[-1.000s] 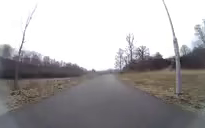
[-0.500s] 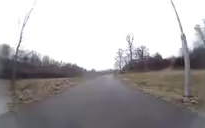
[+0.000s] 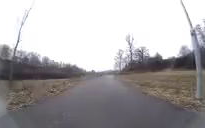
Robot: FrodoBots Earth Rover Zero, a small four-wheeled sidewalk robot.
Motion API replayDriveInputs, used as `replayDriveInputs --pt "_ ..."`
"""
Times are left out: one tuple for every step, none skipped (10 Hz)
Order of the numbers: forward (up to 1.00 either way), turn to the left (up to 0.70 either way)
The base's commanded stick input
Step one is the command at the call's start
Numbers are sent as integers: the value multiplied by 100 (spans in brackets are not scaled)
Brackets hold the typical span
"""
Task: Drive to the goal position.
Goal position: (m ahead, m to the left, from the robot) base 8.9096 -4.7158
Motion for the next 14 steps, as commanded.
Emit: replayDriveInputs --pt "70 0" --pt "70 0" --pt "70 0" --pt "70 0" --pt "70 0" --pt "70 0" --pt "70 0" --pt "70 0" --pt "70 0" --pt "70 0" --pt "70 0" --pt "70 0" --pt "70 0" --pt "70 0"
